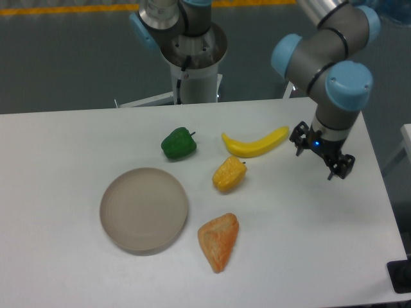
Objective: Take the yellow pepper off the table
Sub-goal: 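Move the open gripper over the small yellow pepper and lower it, then close the gripper around the yellow pepper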
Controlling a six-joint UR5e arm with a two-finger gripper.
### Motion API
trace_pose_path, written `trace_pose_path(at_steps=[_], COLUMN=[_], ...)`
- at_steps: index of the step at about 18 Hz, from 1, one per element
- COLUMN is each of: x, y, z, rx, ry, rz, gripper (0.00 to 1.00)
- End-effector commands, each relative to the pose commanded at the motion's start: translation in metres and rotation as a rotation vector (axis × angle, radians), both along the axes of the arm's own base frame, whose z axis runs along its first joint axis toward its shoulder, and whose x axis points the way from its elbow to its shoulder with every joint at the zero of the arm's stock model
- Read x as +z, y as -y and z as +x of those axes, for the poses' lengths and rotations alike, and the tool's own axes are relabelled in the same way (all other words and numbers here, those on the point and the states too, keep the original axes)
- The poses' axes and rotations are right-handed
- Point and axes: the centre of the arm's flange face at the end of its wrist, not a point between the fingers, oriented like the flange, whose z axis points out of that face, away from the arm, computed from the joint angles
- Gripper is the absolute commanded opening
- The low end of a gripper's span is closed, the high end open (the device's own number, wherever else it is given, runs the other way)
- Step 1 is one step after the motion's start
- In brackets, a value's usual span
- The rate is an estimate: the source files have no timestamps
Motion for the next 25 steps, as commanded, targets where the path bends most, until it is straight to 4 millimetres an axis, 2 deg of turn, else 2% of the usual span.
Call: trace_pose_path(at_steps=[3, 5, 7, 12, 15, 18, 25], x=[-0.01, -0.008, -0.014, -0.029, -0.04, -0.056, -0.081], y=[-0.004, -0.007, -0.015, -0.024, -0.031, -0.025, -0.041], z=[0.036, 0.059, 0.082, 0.119, 0.133, 0.14, 0.147], rx=[-0.04, -0.056, -0.057, 0.004, 0.014, 0.008, -0.02], ry=[0.026, 0.028, 0.038, 0.056, 0.065, 0.081, 0.074], rz=[-0.015, -0.013, -0.022, -0.044, -0.06, -0.084, -0.093], gripper=[1.0, 1.0, 1.0, 1.0, 1.0, 1.0, 1.0])
